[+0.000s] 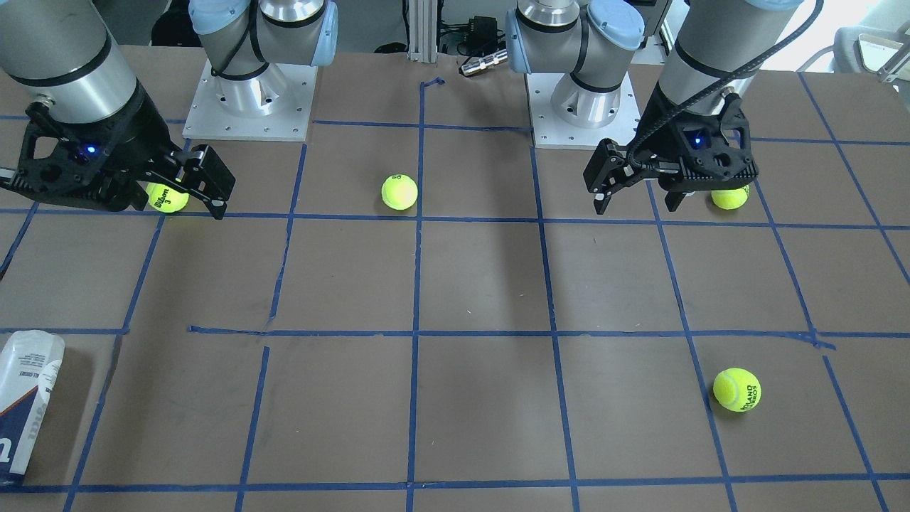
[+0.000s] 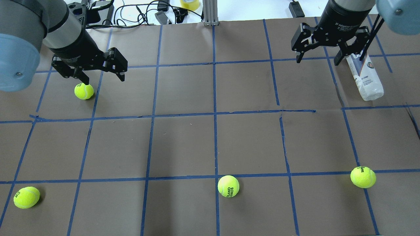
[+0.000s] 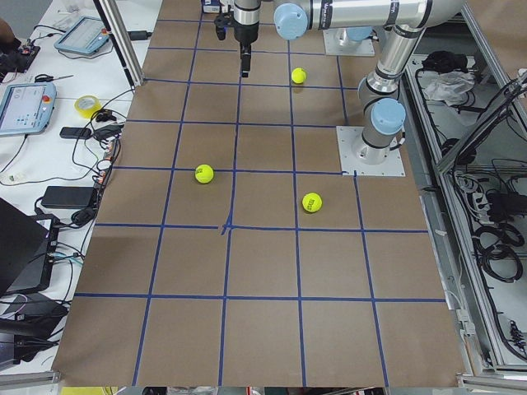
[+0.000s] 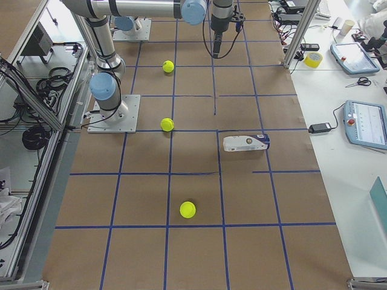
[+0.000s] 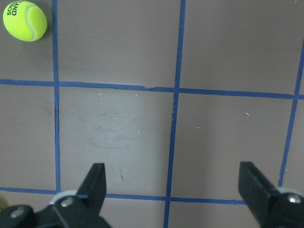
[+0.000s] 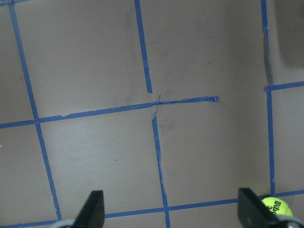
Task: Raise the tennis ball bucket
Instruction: 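Lower the right gripper around the upright Wilson tennis ball can, then close the right gripper on the can and lift it, then carry the can with the right gripper toward the table center, tilting it sideways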
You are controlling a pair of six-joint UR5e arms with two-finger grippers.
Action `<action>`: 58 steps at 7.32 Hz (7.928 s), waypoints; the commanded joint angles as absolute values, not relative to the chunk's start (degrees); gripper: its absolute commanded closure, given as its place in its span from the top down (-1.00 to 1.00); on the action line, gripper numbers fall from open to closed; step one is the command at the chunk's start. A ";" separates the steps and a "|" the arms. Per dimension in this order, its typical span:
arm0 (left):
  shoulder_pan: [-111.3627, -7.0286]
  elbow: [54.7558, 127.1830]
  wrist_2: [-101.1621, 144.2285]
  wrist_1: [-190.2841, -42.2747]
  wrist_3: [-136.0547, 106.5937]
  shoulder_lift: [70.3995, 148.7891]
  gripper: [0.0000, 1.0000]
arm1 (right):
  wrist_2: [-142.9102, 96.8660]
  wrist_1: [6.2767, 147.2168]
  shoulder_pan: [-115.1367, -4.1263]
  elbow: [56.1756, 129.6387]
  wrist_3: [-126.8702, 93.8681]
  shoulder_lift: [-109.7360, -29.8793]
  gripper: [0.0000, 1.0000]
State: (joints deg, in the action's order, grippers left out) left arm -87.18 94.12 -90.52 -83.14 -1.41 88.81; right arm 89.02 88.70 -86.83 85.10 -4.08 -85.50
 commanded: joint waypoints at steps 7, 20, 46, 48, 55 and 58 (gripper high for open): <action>-87.10 94.83 -90.70 -83.85 -1.41 88.77 1.00 | 90.35 88.68 -85.70 85.34 -5.10 -85.08 1.00; -87.01 95.01 -90.44 -83.14 -1.41 89.65 1.00 | 90.88 112.24 -62.41 74.18 28.74 -50.54 1.00; -86.66 98.26 -90.35 -82.35 -2.10 88.33 1.00 | 88.76 121.78 -83.81 81.65 54.40 -57.92 0.36; -86.49 98.96 -90.61 -82.44 -1.59 88.16 1.00 | 88.86 124.01 -89.36 81.83 56.67 -57.66 0.45; -87.01 100.28 -91.23 -82.27 -1.49 87.10 1.00 | 98.18 124.10 -107.65 82.09 66.87 -56.78 0.45; -87.71 100.11 -92.37 -80.77 -1.50 87.28 1.00 | 96.68 125.76 -115.03 82.18 67.24 -53.19 0.41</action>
